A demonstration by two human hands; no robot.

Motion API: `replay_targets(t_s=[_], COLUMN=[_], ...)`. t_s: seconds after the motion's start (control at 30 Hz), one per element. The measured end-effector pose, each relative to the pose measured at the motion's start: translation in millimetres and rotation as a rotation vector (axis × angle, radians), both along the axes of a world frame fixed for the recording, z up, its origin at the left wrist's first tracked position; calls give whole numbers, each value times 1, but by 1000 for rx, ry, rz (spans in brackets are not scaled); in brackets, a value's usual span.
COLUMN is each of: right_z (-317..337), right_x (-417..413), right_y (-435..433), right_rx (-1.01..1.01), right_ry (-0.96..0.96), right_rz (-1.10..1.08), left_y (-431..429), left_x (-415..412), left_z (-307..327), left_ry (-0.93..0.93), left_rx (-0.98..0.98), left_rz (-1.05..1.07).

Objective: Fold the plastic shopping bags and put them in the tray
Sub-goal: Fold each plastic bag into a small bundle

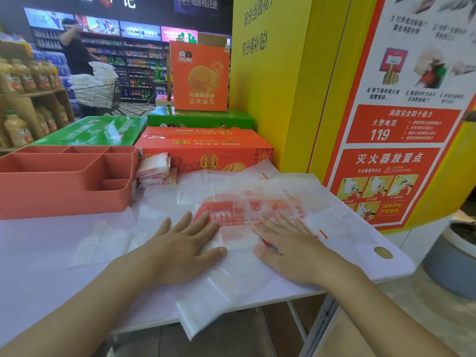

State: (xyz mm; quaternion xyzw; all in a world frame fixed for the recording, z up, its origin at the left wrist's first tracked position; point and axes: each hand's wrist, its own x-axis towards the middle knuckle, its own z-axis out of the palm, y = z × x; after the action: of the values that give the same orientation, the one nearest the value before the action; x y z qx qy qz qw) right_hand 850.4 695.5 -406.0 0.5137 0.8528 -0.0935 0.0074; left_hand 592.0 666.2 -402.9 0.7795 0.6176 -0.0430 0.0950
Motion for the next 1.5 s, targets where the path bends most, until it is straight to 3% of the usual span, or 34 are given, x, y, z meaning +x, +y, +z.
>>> replay_targets(t_s=[0.23,0.57,0.73,0.9,1.13,1.5], right_z=[8,23,25,12,3,6], right_x=[-3,11,39,71,83,86], right_y=[-3,4,18,38,46,47], right_rx=[75,168,252,204,163,151], right_ry=[48,83,261,574,815,1005], right_rz=[49,91,1,-191,-270,-366], left_y=[4,18,35,51,40,28], left_x=[1,-8,-23,-35,-53,-84], left_z=[3,28,28,37,48,61], left_ry=[39,-58,-148,-171,-324,-342], left_rx=[164,107,146,123,120,72], left_rz=[-143,-213,-276,-196,-138,23])
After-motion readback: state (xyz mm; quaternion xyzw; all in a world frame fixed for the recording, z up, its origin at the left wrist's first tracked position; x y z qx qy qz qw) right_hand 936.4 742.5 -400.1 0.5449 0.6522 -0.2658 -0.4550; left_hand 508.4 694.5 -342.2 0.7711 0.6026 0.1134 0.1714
